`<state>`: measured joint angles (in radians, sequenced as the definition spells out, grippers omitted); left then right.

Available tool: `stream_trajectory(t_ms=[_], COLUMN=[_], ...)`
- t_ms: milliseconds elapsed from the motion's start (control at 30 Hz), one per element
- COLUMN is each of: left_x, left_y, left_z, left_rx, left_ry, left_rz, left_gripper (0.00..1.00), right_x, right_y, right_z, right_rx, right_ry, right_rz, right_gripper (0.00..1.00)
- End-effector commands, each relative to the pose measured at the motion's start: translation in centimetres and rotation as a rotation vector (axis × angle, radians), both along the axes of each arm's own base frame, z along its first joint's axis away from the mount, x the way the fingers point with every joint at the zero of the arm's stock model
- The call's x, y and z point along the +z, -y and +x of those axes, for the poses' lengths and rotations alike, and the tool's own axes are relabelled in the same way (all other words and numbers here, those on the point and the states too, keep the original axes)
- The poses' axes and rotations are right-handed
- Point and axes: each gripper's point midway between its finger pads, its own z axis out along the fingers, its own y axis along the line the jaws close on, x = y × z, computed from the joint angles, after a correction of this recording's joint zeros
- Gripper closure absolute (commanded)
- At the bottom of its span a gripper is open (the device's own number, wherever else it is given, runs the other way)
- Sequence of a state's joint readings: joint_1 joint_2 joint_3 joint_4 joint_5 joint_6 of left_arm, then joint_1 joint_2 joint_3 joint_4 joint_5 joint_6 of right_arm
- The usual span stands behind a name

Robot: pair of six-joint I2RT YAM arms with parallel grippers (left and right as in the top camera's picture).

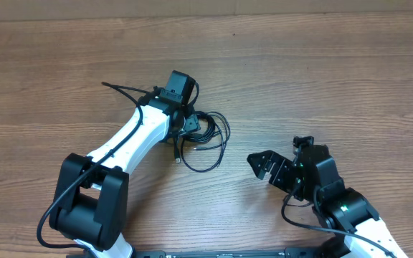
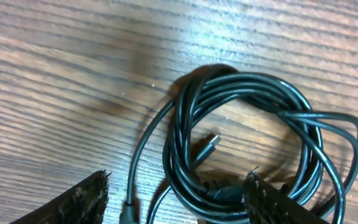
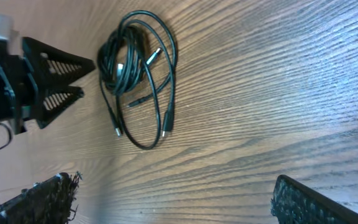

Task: Untangle cables
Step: 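Move the right gripper toward the held coil and grasp a loop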

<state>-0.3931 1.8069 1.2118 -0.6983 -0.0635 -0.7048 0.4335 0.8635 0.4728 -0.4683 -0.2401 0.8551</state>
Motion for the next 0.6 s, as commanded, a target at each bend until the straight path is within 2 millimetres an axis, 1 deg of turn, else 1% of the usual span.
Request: stream_trajectory(t_ms=[0, 33, 167, 233, 467, 567], left_x=[0.6, 0.6, 0.6, 0.4, -0.4, -1.2], left_y=[0.0, 0.0, 0.0, -0.2, -0.6, -0.7], left_z=[1.1, 1.2, 1.2, 1.1, 0.6, 0.7], left_rx=[0.024, 0.031, 0.085, 0.094, 0.136, 0.137], left_ry=[0.044, 0.046, 0.042, 0.041, 0.025, 0.015], left_rz=[0.01, 0.008, -0.007, -0.002, 0.008, 0.018], left_gripper=[0.32, 0.33, 0.44, 0.46, 0.47, 0.46], right_x=[0.4, 0.3, -0.8, -1.1, -1.2, -1.2], right_y=[-0.6, -0.7, -0.8, -0.8, -0.8, -0.7], right_z=[0.7, 0.8, 1.0, 1.0, 1.0, 1.0], right_rx=[0.023, 0.023, 0.024, 0.024, 0.023, 0.023], right_ry=[0.016, 0.014, -0.017, -0.028, -0.032, -0.031], right_rz=[-0.001, -0.002, -0.015, -0.02, -0.023, -0.023], right_gripper=[0.0, 0.0, 0.0, 0.0, 0.0, 0.0])
